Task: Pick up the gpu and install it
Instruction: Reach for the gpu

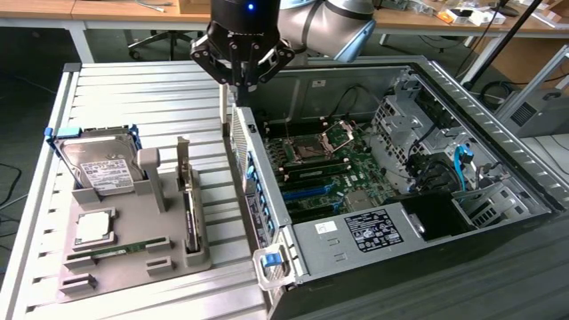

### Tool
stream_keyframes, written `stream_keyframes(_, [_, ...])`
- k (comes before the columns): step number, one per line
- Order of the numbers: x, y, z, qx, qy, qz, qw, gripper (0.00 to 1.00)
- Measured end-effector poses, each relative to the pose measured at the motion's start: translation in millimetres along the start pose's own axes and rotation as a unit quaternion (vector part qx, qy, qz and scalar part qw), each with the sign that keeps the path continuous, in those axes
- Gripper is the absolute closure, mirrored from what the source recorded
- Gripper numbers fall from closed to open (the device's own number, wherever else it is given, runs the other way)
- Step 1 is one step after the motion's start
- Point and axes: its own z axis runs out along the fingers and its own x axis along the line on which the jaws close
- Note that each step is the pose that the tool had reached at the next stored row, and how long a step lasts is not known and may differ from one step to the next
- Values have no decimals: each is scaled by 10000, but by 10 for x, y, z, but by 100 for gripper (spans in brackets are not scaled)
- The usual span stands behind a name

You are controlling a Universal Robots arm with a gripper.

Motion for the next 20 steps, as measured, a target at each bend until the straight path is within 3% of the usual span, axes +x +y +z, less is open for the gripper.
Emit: stream_keyframes(20, [120, -9, -4, 7, -1, -1, 10000, 89])
